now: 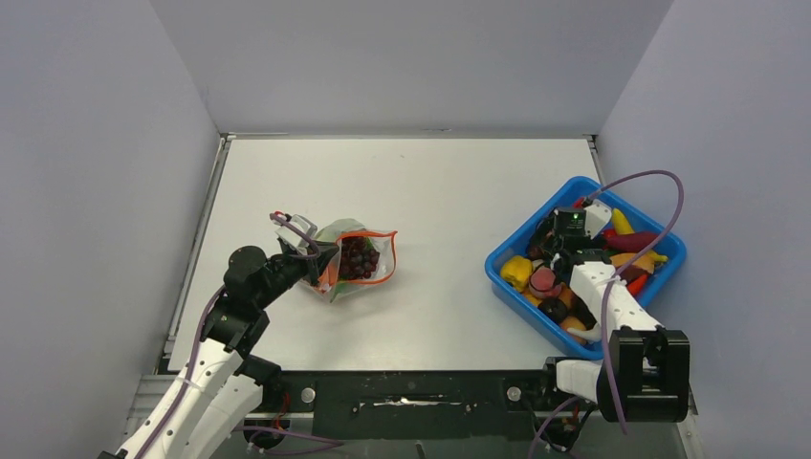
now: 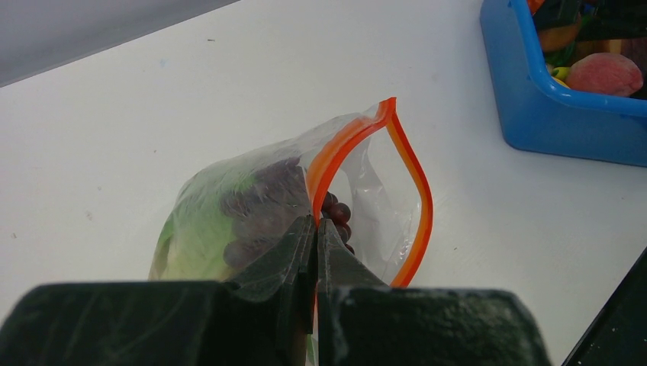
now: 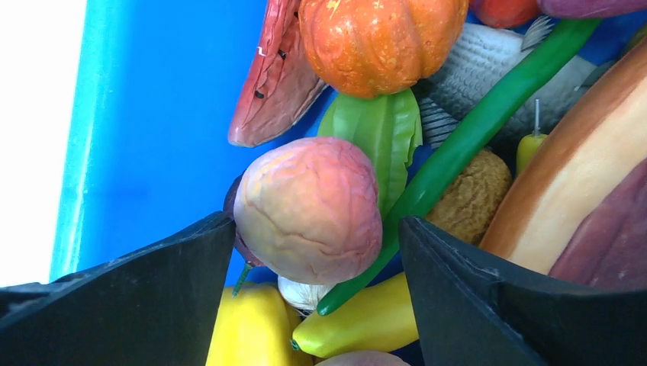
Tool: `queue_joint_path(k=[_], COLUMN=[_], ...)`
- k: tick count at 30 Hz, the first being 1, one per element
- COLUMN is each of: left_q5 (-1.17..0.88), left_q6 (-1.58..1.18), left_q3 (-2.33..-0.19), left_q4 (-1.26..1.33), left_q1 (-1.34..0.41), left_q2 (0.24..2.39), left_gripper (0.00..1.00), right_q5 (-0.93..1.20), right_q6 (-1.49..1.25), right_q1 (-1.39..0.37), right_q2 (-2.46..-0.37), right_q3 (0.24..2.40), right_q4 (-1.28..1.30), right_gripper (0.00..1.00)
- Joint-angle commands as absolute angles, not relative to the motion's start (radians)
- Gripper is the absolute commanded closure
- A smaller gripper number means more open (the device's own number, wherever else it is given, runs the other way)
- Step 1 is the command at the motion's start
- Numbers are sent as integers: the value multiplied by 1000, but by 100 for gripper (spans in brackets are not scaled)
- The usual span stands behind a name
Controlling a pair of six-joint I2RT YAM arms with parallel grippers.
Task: Place the food in the zip-top bag and seal the zipper
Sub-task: Pick up the fake fruit from the bin.
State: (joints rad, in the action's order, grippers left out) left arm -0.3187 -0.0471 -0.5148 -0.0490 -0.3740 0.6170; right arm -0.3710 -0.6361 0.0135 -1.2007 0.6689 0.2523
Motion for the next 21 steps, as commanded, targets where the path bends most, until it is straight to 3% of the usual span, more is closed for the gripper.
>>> queue_joint_path(k=[1,7,21], left_q5=[-322,-322,-323], left_q6=[-40,-41,-40], left_q3=[-528,-528,-528], left_q4=[23,21,20], left_q1=[-377,-378,-378], left_q2=[604,605,609], left_gripper=[100,100,100], right_q5=[-368,-372,-402], right_q6=[-636,-625,-588], right_q1=[24,24,23], right_q2=[-1207,-1192,-1066], right_q3=[662,650,681], right_q4=[161,153,244], right_gripper=[24,36,41])
